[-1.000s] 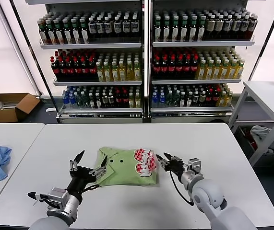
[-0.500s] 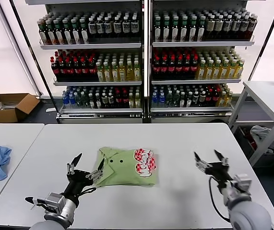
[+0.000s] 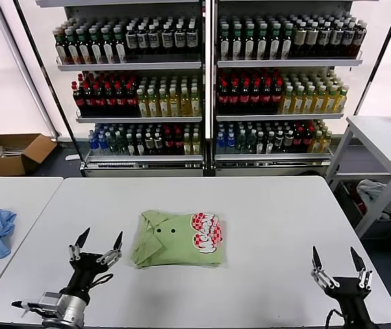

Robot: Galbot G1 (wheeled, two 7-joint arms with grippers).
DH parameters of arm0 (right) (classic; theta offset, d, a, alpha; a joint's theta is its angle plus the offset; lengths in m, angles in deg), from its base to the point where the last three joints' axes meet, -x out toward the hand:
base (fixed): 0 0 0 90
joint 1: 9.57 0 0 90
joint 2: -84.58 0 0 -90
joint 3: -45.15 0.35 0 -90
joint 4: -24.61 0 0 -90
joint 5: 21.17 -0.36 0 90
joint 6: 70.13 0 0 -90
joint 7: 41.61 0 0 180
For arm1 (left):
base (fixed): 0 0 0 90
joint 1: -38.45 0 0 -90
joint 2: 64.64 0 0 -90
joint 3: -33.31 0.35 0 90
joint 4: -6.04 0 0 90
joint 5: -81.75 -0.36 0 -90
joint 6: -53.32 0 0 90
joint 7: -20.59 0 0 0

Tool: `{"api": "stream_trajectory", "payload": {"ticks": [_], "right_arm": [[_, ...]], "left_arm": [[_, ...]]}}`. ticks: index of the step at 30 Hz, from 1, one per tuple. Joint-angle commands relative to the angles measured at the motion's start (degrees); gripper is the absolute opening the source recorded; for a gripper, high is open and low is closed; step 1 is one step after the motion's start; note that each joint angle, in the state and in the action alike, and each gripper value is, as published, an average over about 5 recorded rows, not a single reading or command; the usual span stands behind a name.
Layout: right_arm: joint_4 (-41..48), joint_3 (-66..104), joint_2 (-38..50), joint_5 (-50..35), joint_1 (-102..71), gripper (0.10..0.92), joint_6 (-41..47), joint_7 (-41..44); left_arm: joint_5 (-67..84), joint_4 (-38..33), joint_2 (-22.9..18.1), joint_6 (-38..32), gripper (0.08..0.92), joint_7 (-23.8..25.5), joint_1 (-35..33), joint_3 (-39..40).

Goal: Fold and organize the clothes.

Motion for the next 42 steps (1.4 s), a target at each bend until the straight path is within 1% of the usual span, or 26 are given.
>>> {"api": "stream_trajectory", "payload": {"ticks": [1,9,27,42], "right_arm": [[-0.19,-0.95,-1.65,8.39,-13.04,0.823,-19.06,1.17],[0.57,-2.35,-1.45,6.95,-13.02,0.823,-19.44,1.95],[2.52,-2.21,-1.23,5.78,-13.15,0.823,-21.10,3.07],[3.23,-2.06,-1.23,5.94,-13.24,0.823,-21.52,2.41]], "left_arm": [[1.36,1.32,1.03,-11.65,0.823,-2.96,-12.86,-6.16],[1.50,0.45,0.88,-11.85,0.823,-3.27,-14.42,-4.50],[1.30,0.77,0.81,-11.80,0.823,-3.45,-13.95,-3.26],[1.01,1.26,0.83,-11.83,0.823,-3.47,-13.65,-2.85]]}}
